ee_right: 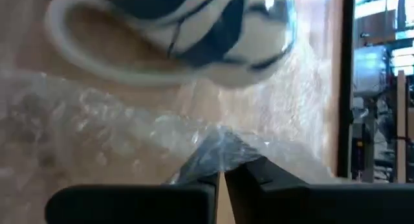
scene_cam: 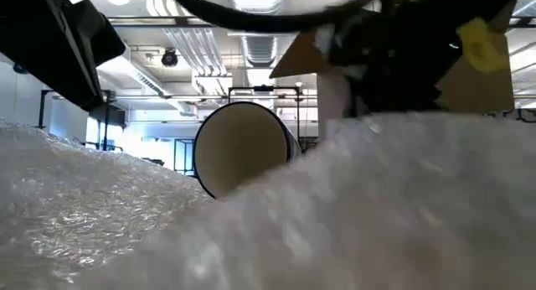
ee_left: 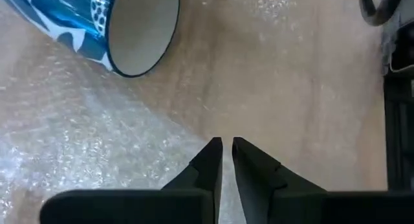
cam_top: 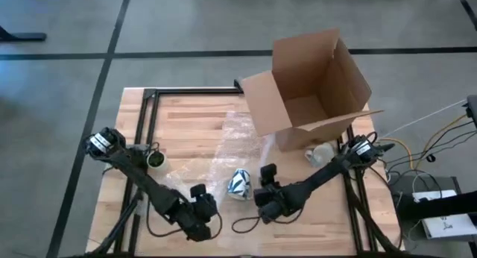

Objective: Wrap mug
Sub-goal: Wrap the blue mug with the right bubble wrap

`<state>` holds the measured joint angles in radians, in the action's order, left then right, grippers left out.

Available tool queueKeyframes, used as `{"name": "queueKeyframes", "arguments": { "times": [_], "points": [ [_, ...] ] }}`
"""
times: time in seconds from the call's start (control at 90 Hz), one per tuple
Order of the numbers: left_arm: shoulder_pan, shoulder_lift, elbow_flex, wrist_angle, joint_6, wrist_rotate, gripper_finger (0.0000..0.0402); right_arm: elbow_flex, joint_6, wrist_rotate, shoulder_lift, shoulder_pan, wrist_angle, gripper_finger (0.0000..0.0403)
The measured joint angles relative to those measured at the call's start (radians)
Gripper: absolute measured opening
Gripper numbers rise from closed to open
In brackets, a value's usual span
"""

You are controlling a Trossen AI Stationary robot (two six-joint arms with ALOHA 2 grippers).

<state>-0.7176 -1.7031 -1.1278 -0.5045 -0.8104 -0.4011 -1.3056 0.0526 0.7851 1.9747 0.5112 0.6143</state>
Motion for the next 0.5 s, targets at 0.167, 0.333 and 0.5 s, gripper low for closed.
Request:
{"name": "queueKeyframes", "arguments": {
  "times": [0.167,0.333,0.5],
  "points": [
    [0.005,0.0,0.0,-0.064,0.001,0.002,0.0023,-0.083,-0.206,-0.015,-0.004,-0.015,-0.026,0.0002],
    [0.022,0.001,0.0,-0.089,-0.011,0.001,0.0023,-0.116,-0.312,-0.037,-0.004,-0.042,-0.024,0.0002],
    [0.035,0.005,0.0,-0.097,-0.017,0.001,0.0023,-0.124,-0.433,-0.163,-0.004,-0.074,-0.023,0.0004]
  ]
}}
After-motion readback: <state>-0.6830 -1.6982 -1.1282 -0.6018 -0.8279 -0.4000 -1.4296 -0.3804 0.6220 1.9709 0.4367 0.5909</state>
